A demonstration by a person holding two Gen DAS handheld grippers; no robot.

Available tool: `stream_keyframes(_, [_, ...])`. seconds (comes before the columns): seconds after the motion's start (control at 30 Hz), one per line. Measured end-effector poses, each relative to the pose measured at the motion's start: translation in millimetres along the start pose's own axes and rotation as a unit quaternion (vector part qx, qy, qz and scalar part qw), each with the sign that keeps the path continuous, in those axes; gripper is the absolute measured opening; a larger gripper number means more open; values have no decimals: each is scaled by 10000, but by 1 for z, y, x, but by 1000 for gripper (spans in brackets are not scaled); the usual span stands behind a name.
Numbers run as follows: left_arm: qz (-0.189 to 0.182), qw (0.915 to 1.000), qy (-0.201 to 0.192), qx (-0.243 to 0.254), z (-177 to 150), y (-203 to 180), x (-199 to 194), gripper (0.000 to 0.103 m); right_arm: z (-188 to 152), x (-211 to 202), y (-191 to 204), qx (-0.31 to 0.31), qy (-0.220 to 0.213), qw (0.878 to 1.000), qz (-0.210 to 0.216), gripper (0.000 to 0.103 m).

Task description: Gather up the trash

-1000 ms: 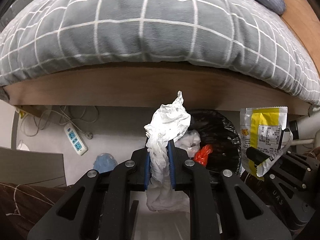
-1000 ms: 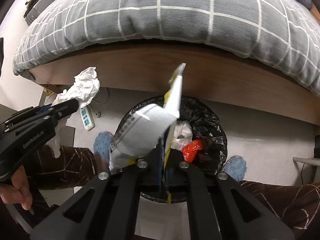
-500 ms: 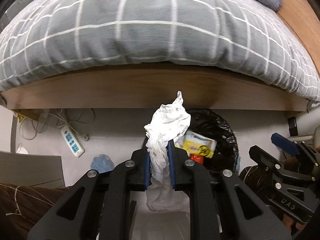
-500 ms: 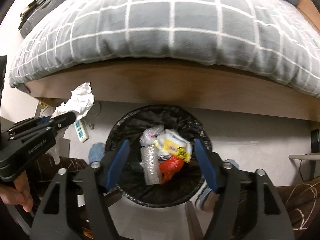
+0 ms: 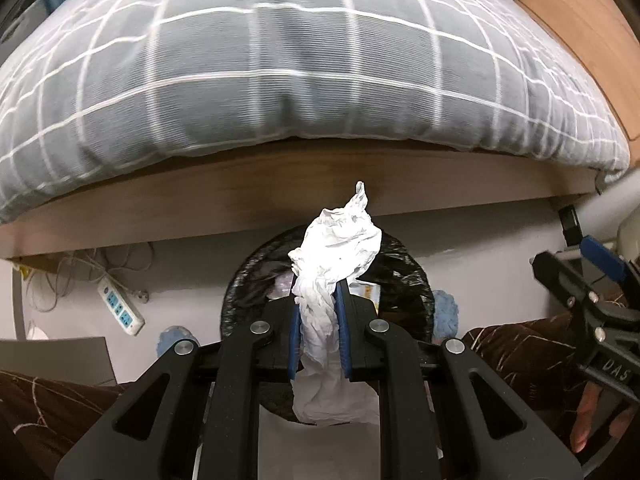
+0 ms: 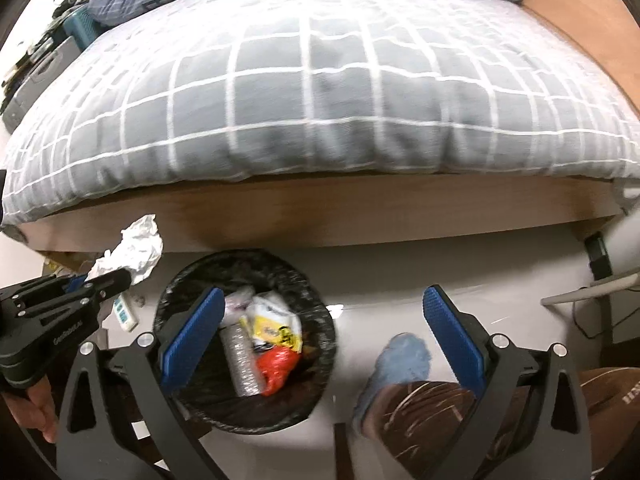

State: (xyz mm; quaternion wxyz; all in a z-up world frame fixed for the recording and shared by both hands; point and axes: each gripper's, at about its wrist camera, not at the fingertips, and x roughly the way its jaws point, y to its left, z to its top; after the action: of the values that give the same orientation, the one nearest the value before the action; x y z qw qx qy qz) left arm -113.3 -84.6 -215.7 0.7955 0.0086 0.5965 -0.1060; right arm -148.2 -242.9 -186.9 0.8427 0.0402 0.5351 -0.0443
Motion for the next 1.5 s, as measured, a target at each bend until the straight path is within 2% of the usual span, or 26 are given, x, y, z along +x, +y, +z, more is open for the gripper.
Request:
stream_keyframes(0.23, [-14,10000,36,85,3,-15,2,15,0,-3,-13,125,-25,9999,-35,95])
stream_keyframes(0.37, [50,10000,28,43,2,-10,3,18,0,-2,-12,141,-13,9999,-38,95])
stream_keyframes(0.47, [111,9999,5,-21,1,-6,2,34,0,-1,-7,106,-12,9999,-13,95])
stream_keyframes(0.53, [126,9999,-52,-65,1,-3,-1,48,-1,0,-4,74,-14,10000,-3,95])
stream_keyframes(0.63, [167,9997,-144,-53,2,-2,-5,58,0,-2,-1,47,-32,10000,10,95])
stream_keyframes(0.97, [270,9981,-520,-178,3,11,-34,84,3,-14,14,-93,-197,9997,83,95])
stream_keyframes(1.1, [388,9947,-909,-281,1,22,-66,97,8,-31,23,-240,-389,9989,109,95])
stream_keyframes(1.3, [454,9896,-1301,-421,6,38,-114,97,21,-77,24,-150,-782,9967,164,95])
stream_keyframes(1.5, [560,9831,-1689,-428,2,34,-170,97,31,-137,34,-260,-1272,9914,134,95])
